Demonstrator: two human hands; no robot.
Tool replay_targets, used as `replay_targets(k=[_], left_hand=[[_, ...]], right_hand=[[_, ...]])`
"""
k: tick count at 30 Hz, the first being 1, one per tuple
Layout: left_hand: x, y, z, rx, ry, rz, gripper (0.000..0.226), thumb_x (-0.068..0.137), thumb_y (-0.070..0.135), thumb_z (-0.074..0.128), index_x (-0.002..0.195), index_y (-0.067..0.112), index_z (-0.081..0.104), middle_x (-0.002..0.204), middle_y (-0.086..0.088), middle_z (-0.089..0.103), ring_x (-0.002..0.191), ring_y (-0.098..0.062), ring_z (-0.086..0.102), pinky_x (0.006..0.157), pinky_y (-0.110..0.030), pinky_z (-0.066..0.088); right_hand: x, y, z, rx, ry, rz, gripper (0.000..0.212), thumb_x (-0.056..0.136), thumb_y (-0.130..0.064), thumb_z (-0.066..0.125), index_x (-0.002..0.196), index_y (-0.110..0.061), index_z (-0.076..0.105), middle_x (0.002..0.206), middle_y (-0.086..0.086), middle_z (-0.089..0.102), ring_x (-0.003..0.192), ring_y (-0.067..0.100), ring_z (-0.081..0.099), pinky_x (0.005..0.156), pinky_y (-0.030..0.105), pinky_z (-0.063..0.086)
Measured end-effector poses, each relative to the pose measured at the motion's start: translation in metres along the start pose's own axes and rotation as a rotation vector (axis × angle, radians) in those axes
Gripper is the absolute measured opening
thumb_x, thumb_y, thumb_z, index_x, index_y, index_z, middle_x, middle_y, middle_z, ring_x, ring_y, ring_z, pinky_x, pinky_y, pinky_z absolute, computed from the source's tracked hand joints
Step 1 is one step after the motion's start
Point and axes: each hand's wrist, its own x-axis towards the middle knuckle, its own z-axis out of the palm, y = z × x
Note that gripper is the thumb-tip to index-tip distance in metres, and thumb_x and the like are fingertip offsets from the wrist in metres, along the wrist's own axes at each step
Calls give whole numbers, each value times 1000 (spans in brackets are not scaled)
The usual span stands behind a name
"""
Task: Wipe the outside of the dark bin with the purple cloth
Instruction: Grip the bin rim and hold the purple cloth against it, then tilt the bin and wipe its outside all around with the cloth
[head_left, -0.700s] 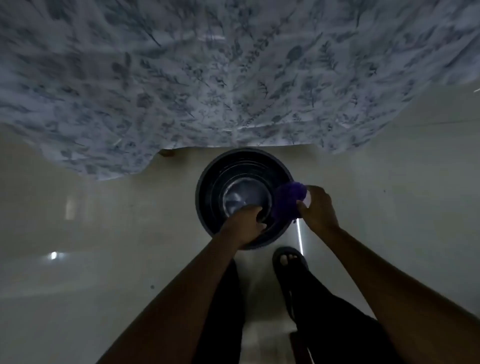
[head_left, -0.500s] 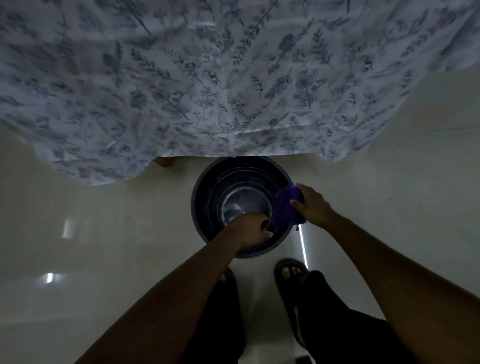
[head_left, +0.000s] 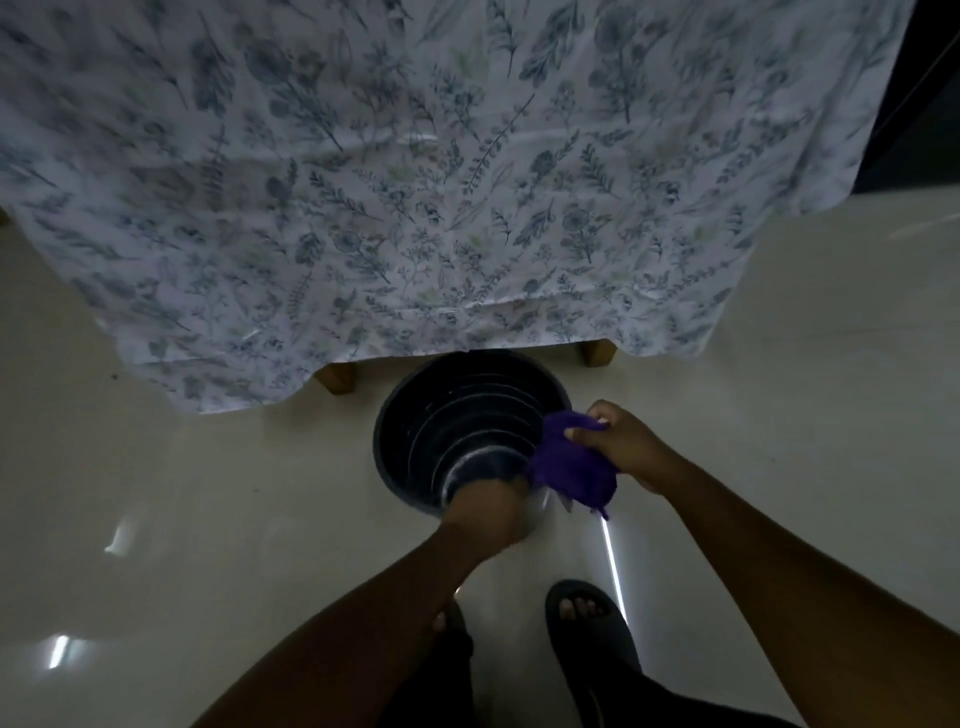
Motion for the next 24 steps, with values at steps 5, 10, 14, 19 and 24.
replay_targets(k=[5, 10, 14, 19, 24], left_hand=[[15, -41, -24, -303, 354, -66, 35, 100, 42, 39, 106, 14, 60, 98, -10, 73, 89, -28, 68, 75, -33, 51], [21, -64, -7, -616, 472, -250, 35, 100, 39, 40, 89, 11, 58, 87, -8, 70, 81, -23, 66, 67, -28, 43], [27, -83, 9, -765, 507, -308, 37, 100, 40, 41, 78, 14, 55, 76, -2, 63, 71, -18, 60, 64, -28, 43], [28, -90, 34, -867, 491, -342, 41, 100, 37, 43, 77, 6, 57, 69, -1, 59, 65, -13, 55, 63, -28, 44], [31, -98, 44, -858, 519, -353, 37, 95, 42, 53, 77, 10, 60, 69, -1, 64, 63, -12, 60, 62, -29, 48]], right_hand=[[-3, -54, -13, 526, -6, 36, 19, 82, -22, 73, 93, -16, 58, 101, 13, 67, 81, 25, 68, 57, 30, 55], [4, -28, -1, 740, -46, 203, 28, 87, -15, 67, 111, -10, 54, 106, 15, 66, 90, 26, 66, 58, 31, 60], [15, 22, 22, 595, -13, 321, 28, 87, -16, 68, 105, -4, 51, 108, 21, 64, 84, 28, 65, 54, 31, 57], [31, 64, 38, -240, 102, 198, 35, 81, -39, 72, 88, -13, 49, 95, 12, 63, 74, 16, 58, 58, 27, 48], [47, 74, 50, -676, 135, -197, 69, 82, -26, 65, 144, -22, 36, 146, 6, 39, 131, 27, 40, 106, 42, 36]])
